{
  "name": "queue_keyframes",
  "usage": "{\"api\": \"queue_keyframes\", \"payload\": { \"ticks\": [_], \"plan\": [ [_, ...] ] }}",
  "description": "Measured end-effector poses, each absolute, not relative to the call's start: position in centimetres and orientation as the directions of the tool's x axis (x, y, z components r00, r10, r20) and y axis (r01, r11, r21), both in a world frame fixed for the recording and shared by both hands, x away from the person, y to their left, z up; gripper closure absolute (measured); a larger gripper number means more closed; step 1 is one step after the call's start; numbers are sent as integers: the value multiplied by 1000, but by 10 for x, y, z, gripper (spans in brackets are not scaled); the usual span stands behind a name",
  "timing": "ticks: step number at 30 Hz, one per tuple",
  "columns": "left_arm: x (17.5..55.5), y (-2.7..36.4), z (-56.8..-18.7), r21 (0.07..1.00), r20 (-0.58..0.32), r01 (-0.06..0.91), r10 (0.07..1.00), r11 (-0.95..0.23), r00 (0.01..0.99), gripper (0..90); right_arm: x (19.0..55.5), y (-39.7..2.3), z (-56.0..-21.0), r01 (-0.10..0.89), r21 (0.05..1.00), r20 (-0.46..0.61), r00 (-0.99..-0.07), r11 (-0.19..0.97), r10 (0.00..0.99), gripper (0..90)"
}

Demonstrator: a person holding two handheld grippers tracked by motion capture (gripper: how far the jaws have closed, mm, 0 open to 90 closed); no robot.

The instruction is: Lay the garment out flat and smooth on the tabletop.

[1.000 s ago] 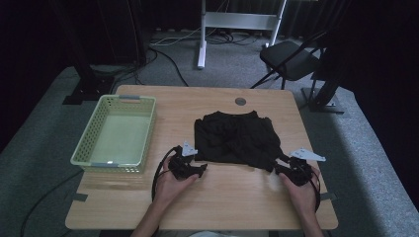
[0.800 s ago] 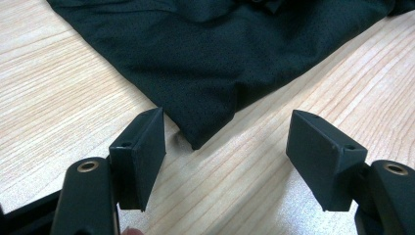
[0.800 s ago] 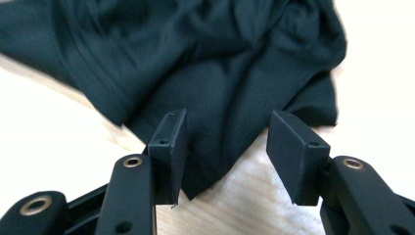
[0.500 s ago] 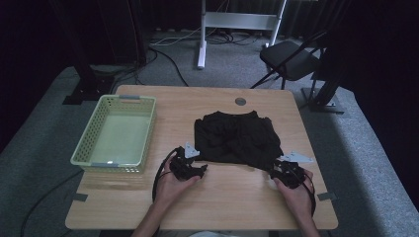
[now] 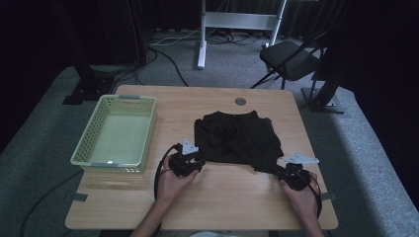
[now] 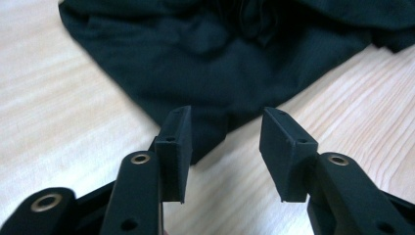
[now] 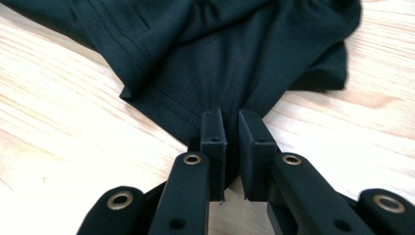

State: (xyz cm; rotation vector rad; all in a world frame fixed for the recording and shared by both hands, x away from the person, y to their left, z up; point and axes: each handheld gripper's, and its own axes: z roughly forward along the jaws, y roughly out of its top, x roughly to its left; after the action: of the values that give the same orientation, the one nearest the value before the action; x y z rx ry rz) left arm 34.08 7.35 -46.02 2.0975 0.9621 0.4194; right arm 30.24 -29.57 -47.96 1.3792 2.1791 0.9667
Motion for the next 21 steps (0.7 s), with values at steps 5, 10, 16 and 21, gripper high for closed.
{"api": "queue_keyframes", "payload": {
  "ticks": [5,10,16,21],
  "plan": [
    [353,63,-451,772,-10,484,753,-412,658,614,299,-304,-479,638,722,43,-427,268,903,828],
    [369,52,-445,768,-1,485,758,-417,653,623,297,-311,-479,643,721,43,-415,259,909,828],
    [387,42,-448,758,-27,509,761,-407,648,614,296,-316,-479,647,719,44,-405,252,913,827],
    [398,37,-452,743,-32,528,766,-412,642,614,295,-318,-479,648,719,40,-401,252,915,827]
  ]
}}
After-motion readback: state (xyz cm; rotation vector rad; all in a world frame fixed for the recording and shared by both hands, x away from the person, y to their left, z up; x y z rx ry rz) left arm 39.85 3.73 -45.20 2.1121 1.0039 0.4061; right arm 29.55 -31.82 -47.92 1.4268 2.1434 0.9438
